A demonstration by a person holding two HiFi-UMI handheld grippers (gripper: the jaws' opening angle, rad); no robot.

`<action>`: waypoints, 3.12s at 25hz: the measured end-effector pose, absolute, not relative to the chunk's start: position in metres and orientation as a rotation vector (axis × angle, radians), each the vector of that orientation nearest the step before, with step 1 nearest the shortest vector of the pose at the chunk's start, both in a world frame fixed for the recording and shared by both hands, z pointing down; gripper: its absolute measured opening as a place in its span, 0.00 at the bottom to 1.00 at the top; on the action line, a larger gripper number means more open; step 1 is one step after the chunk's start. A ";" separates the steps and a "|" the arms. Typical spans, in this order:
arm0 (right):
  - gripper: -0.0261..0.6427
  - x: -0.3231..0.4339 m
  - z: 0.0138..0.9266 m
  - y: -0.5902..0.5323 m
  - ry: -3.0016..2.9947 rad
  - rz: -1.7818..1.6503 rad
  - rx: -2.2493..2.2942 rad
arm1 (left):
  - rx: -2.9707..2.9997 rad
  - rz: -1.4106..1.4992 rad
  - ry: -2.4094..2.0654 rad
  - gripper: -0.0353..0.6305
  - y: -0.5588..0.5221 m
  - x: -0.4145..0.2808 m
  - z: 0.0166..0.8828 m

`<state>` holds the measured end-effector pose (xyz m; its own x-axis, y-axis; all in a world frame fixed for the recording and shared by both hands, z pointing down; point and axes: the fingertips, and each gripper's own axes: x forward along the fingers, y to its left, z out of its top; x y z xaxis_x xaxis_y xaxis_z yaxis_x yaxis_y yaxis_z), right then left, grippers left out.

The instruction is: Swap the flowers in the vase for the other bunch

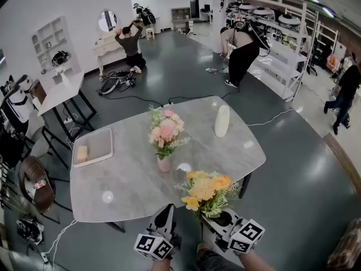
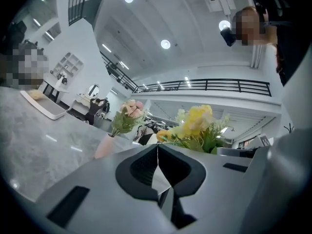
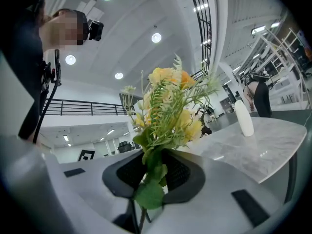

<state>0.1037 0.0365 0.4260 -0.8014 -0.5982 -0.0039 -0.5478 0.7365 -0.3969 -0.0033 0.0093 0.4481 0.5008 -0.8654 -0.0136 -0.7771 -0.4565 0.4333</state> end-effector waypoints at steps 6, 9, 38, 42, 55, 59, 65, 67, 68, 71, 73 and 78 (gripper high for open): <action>0.18 0.106 0.437 0.009 2.767 -0.629 -0.947 | 2.372 -0.303 -1.386 0.08 -0.017 0.003 0.459; 0.18 0.101 0.448 -0.006 2.749 -0.662 -0.956 | 2.369 -0.287 -1.401 0.08 -0.030 -0.002 0.470; 0.18 0.057 0.498 -0.122 2.474 -0.678 -1.628 | 2.479 -0.072 -1.461 0.26 -0.183 -0.053 0.522; 0.18 0.052 0.506 -0.126 2.465 -0.695 -1.666 | 2.533 0.002 -1.480 0.33 -0.196 -0.051 0.521; 0.18 0.043 0.522 -0.133 2.480 -0.719 -1.716 | 2.676 0.120 -1.479 0.40 -0.214 -0.052 0.505; 0.18 0.039 0.525 -0.136 2.482 -0.736 -1.706 | 2.776 0.216 -1.449 0.41 -0.216 -0.044 0.501; 0.18 0.037 0.526 -0.136 2.488 -0.753 -1.701 | 2.878 0.521 -1.446 0.43 -0.217 -0.036 0.505; 0.18 0.036 0.527 -0.136 2.488 -0.756 -1.703 | 2.894 0.631 -1.442 0.46 -0.218 -0.034 0.506; 0.18 0.036 0.527 -0.136 2.488 -0.758 -1.703 | 2.904 0.691 -1.437 0.48 -0.219 -0.033 0.507; 0.18 0.035 0.528 -0.135 2.488 -0.764 -1.707 | 2.912 0.816 -1.433 0.53 -0.223 -0.032 0.508; 0.18 0.036 0.531 -0.134 2.486 -0.764 -1.713 | 2.893 0.822 -1.440 0.55 -0.226 -0.033 0.508; 0.18 0.033 0.530 -0.133 2.494 -0.755 -1.708 | 2.827 0.766 -1.444 0.56 -0.234 -0.038 0.510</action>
